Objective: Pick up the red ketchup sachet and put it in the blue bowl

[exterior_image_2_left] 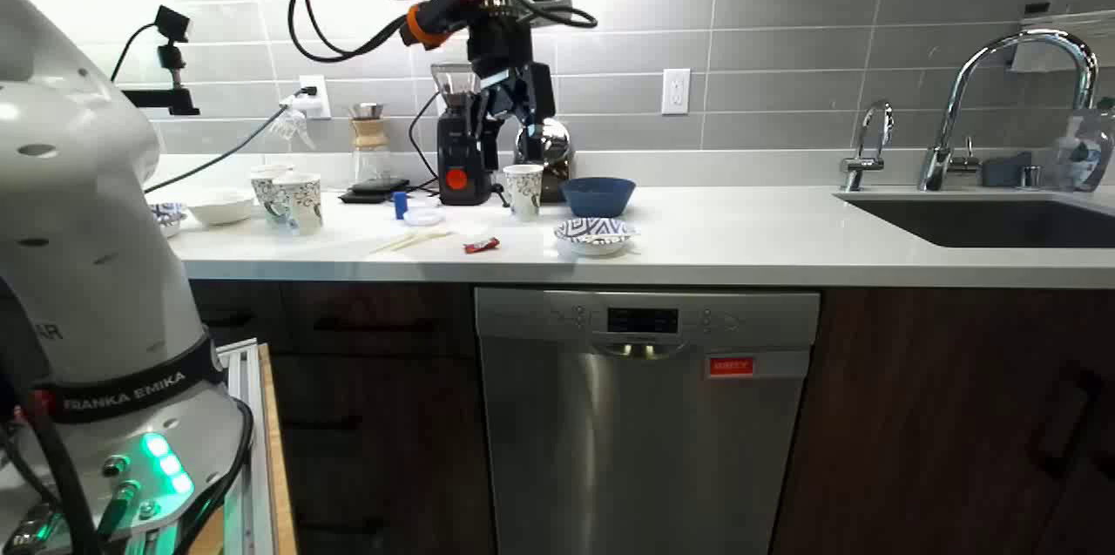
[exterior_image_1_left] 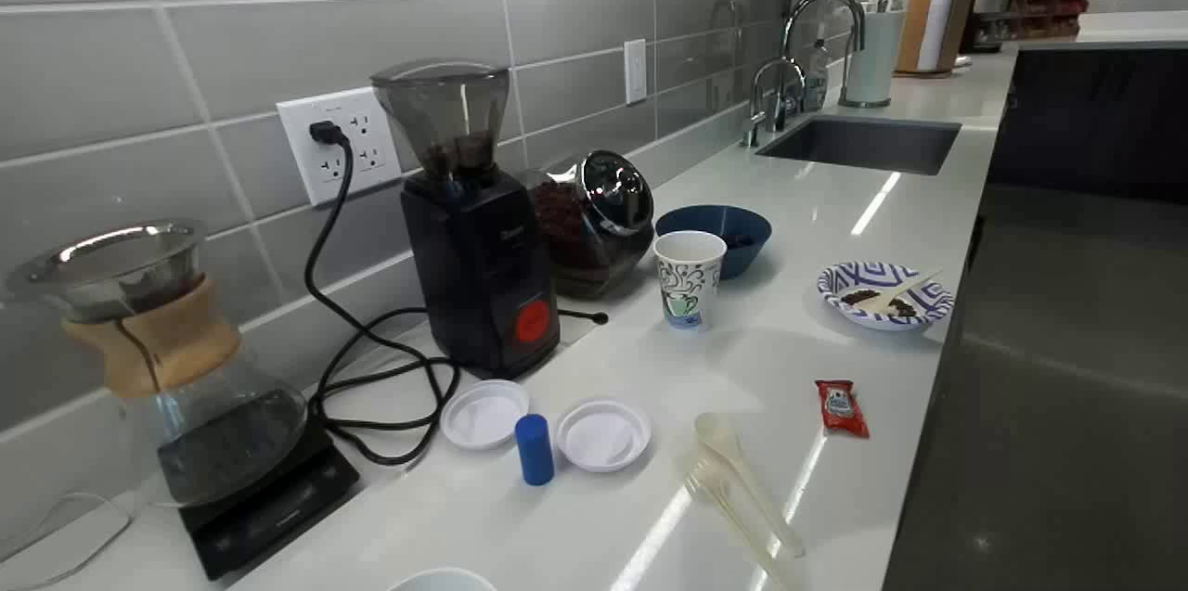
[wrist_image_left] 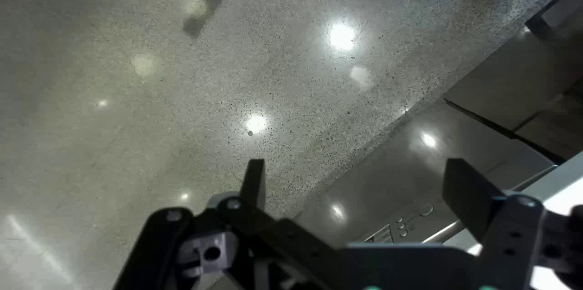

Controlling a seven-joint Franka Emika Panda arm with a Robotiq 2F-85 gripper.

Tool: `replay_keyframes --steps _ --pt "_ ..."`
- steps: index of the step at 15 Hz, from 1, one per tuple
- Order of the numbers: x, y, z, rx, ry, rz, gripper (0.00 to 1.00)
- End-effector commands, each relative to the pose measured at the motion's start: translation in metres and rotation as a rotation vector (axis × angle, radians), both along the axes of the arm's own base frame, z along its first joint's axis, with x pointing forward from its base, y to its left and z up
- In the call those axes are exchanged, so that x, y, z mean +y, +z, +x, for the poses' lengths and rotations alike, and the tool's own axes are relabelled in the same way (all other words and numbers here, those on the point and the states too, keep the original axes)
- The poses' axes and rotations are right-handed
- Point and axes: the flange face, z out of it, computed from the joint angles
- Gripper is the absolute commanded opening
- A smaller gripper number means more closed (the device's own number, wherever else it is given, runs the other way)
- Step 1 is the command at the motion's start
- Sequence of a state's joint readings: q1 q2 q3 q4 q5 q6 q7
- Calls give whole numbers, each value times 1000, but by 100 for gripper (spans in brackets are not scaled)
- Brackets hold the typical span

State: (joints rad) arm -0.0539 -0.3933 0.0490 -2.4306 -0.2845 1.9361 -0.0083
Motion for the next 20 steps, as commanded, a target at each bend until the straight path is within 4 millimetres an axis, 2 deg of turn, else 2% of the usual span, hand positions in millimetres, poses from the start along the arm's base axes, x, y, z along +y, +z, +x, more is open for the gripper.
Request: replay_keyframes --steps 1,5,6,9,14,17,20 --pt "0 0 0 1 0 0 100" --pt "0 0 0 1 0 0 100" --pt "10 -4 1 -12 2 -7 100" --pt "58 -32 -8 48 54 38 100" --pt "142 -100 -31 109 2 129 100" --pt "173 -121 -25 64 -25 177 100" --pt "189 -137 -8 18 -49 208 100"
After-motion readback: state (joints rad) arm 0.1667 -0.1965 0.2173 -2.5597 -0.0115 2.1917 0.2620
